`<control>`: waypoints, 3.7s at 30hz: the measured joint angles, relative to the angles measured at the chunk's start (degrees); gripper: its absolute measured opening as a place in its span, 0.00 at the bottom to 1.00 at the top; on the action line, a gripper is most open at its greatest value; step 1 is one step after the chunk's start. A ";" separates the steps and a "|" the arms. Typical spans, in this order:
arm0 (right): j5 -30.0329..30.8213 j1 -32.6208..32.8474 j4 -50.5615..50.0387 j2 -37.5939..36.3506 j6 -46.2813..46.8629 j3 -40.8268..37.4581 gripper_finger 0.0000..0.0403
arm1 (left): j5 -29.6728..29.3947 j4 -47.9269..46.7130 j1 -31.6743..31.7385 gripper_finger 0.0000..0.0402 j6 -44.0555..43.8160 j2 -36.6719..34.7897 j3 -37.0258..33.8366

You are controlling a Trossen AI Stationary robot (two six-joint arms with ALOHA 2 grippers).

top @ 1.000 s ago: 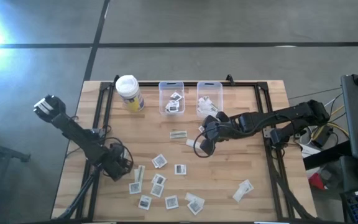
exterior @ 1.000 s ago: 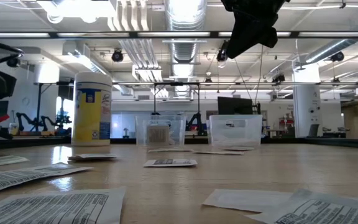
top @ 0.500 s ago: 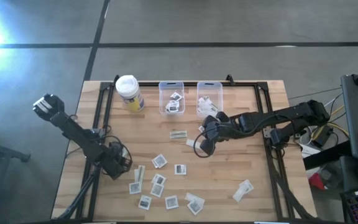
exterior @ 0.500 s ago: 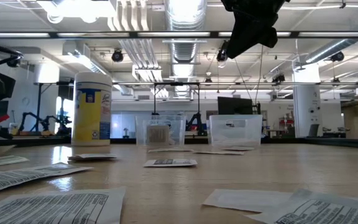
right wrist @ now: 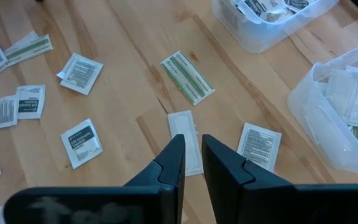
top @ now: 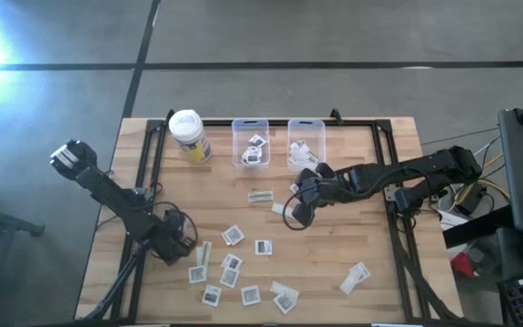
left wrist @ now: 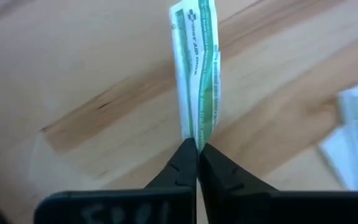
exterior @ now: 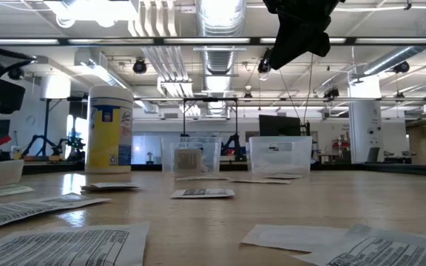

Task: Pick & Place First Aid Supplies
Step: Put the bandage into the right transparent bin

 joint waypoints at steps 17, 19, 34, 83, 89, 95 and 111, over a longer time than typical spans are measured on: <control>-0.05 6.02 12.35 0.01 -3.79 -5.80 0.13 | -16.05 -0.13 0.02 0.00 18.83 -0.13 7.60; -0.11 6.52 15.94 0.03 -3.80 -7.45 0.13 | -17.52 0.05 0.09 0.00 21.33 -0.15 8.54; -0.19 7.03 31.56 0.03 -3.74 -14.70 0.15 | -26.11 22.29 3.42 0.00 53.18 -0.20 9.78; -6.67 7.64 61.25 0.03 -36.24 -15.89 0.42 | -5.94 61.78 21.95 0.00 104.43 -0.11 9.78; -6.67 7.63 66.34 0.03 -40.71 -15.89 0.42 | -5.94 64.75 23.01 0.00 105.45 -0.11 9.80; -6.64 7.62 70.31 0.03 -43.71 -15.89 0.42 | -5.96 65.20 23.34 0.00 105.56 -0.11 9.80; -6.58 7.62 78.74 5.48 -47.84 -15.89 0.41 | -5.94 65.00 23.39 0.00 105.56 -0.09 9.80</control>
